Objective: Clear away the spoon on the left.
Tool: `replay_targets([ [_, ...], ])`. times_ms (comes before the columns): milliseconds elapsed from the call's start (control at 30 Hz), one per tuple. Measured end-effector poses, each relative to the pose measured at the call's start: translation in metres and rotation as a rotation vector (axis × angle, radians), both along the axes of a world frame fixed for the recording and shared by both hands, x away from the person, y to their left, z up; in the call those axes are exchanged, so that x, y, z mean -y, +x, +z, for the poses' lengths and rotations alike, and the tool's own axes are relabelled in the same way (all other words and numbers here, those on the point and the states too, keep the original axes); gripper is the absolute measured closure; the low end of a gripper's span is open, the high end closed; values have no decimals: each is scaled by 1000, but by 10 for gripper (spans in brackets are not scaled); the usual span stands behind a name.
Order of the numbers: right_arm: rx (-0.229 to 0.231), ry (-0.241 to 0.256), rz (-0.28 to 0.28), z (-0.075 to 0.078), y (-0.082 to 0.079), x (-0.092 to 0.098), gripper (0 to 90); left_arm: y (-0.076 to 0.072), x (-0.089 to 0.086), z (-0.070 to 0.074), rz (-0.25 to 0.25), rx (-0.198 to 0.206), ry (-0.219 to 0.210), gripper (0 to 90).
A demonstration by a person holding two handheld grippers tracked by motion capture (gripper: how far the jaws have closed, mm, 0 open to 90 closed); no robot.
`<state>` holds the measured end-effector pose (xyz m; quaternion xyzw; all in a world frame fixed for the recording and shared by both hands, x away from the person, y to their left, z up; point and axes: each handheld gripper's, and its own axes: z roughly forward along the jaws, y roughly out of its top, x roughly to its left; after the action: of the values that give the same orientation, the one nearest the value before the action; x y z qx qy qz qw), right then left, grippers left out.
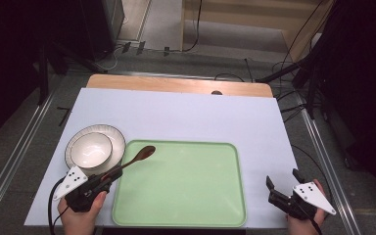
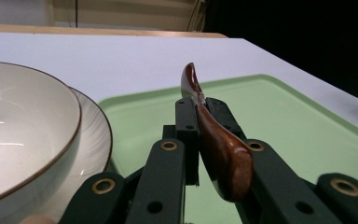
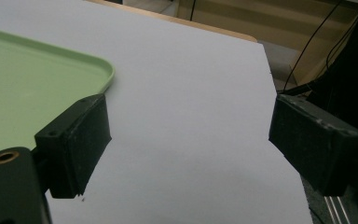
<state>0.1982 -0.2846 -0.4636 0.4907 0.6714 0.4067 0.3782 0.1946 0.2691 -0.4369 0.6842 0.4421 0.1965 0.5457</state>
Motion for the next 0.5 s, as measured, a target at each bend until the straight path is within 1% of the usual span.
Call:
replay_targets([
  [33, -2, 1, -2, 0, 0, 0, 133, 1, 0, -3, 6, -8, -14, 850],
  [67, -2, 1, -2, 0, 0, 0, 133, 1, 0, -3, 6, -8, -14, 850],
  [100, -3, 3, -2, 0, 0, 0, 133, 2, -1, -6, 6, -18, -36, 850],
  [167, -2, 2, -1, 0, 0, 0, 133, 4, 0, -12, 6, -45, -48, 850],
  [200, -1, 1, -2, 0, 0, 1, 133, 4, 1, -14, 2, -49, -47, 850],
  [233, -1, 0, -2, 0, 0, 1, 133, 6, 6, -18, -6, -60, -30, 850],
  [267, -1, 0, -2, 0, 0, 1, 133, 6, 6, -18, -6, -60, -30, 850],
  [300, -2, 1, 0, 0, 0, 0, 133, 7, 10, -21, -13, -67, 0, 850],
  [333, -2, 2, 1, 1, -1, 0, 133, 7, 10, -21, -13, -67, 0, 850],
  [433, -3, 4, -3, 1, -1, 0, 134, 8, 16, -25, -19, -85, 27, 849],
  [467, -1, 0, -4, 0, 0, 1, 133, 7, 19, -26, -10, -83, 47, 848],
  [500, -3, 1, -6, 0, 0, 1, 134, 7, 19, -26, -10, -83, 47, 847],
])
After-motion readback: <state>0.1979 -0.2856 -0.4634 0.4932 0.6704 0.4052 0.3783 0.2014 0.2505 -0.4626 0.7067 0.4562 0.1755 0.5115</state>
